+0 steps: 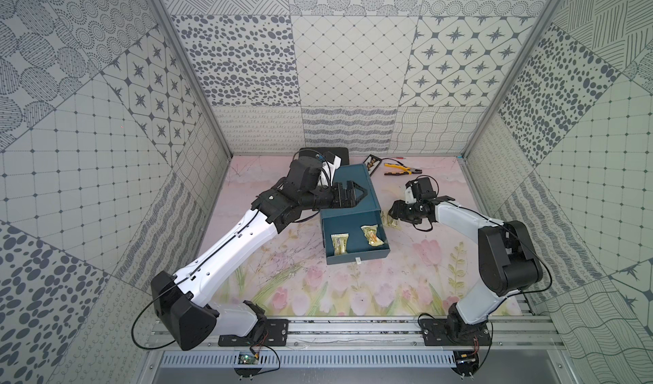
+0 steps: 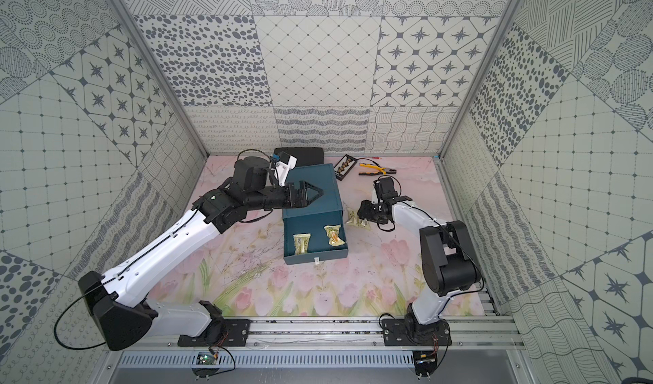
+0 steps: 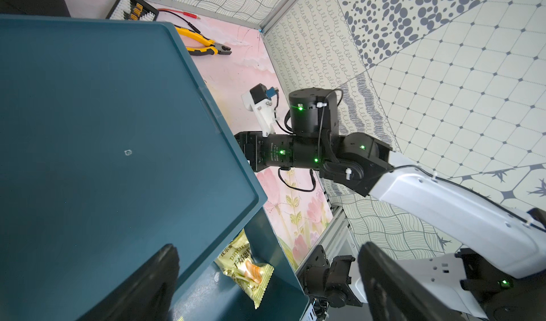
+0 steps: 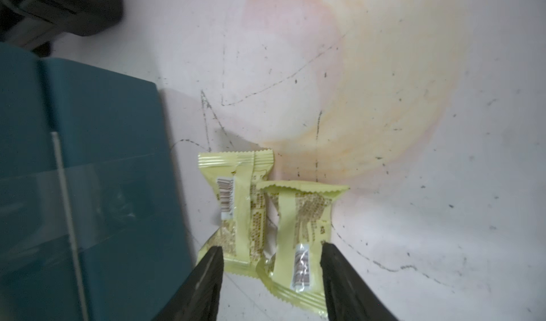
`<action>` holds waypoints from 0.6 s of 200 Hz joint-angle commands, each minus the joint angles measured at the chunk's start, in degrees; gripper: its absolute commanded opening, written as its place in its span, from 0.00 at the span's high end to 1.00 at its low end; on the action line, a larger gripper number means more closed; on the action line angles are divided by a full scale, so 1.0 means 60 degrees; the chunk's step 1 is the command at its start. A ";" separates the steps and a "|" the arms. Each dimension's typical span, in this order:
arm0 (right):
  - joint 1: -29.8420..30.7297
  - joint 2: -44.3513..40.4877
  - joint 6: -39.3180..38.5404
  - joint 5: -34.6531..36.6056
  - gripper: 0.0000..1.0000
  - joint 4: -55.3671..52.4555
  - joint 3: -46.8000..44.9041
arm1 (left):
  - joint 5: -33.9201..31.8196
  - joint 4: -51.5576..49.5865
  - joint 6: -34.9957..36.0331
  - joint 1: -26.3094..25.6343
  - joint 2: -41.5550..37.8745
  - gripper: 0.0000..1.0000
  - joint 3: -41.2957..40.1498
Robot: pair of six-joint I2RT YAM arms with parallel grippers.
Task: Take the cookies out of the drawer
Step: Place the cookie at the center of the board.
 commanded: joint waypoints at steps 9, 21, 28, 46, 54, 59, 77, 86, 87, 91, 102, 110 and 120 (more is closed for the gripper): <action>0.0014 -0.1402 0.0030 -0.0161 0.39 -0.0005 -0.0131 | -0.1136 -0.0757 0.0683 0.0126 -0.0605 0.01 -0.0129; 0.0014 -0.2048 -0.0010 -0.0219 0.38 -0.0121 -0.0174 | -0.1506 -0.1144 0.0732 0.0184 -0.0738 0.01 -0.0118; 0.0014 -0.2433 -0.0028 -0.0248 0.37 -0.0193 -0.0183 | -0.1672 -0.1314 0.0733 0.0158 -0.0804 0.01 -0.0135; 0.0014 -0.3414 -0.0036 -0.0214 0.35 -0.0540 -0.0149 | -0.2015 -0.1463 0.0602 0.0176 -0.1113 0.01 -0.0440; 0.0014 -0.3866 -0.0083 -0.0190 0.34 -0.0734 -0.0097 | -0.2198 -0.1434 0.0517 0.0181 -0.1296 0.01 -0.0703; 0.0014 -0.4137 -0.0112 -0.0192 0.33 -0.0865 -0.0042 | -0.2291 -0.1377 0.0436 0.0214 -0.1421 0.01 -0.0880; 0.0014 -0.4843 -0.0204 -0.0317 0.32 -0.1500 0.0262 | -0.2458 -0.1202 0.0159 0.0210 -0.1811 0.01 -0.1480; 0.0014 -0.5112 -0.0195 -0.0393 0.32 -0.1847 0.0450 | -0.2417 -0.1126 0.0064 0.0211 -0.1926 0.01 -0.1715; 0.0014 -0.5141 -0.0192 -0.0412 0.32 -0.1885 0.0466 | -0.2408 -0.1128 0.0054 0.0208 -0.1928 0.01 -0.1737; 0.0014 -0.5256 -0.0168 -0.0496 0.32 -0.2013 0.0555 | -0.2369 -0.1124 0.0006 0.0201 -0.1967 0.01 -0.1805; 0.0036 -0.5540 -0.0050 -0.0731 0.32 -0.2299 0.0762 | -0.2256 -0.1130 -0.0035 0.0217 -0.1967 0.01 -0.1982; 0.0090 -0.5756 0.0070 -0.0883 0.32 -0.2449 0.0885 | -0.2206 -0.1130 -0.0028 0.0216 -0.1939 0.01 -0.2085; 0.0272 -0.5999 0.0220 -0.0985 0.32 -0.2556 0.1014 | -0.2185 -0.1127 -0.0002 0.0213 -0.1900 0.01 -0.2206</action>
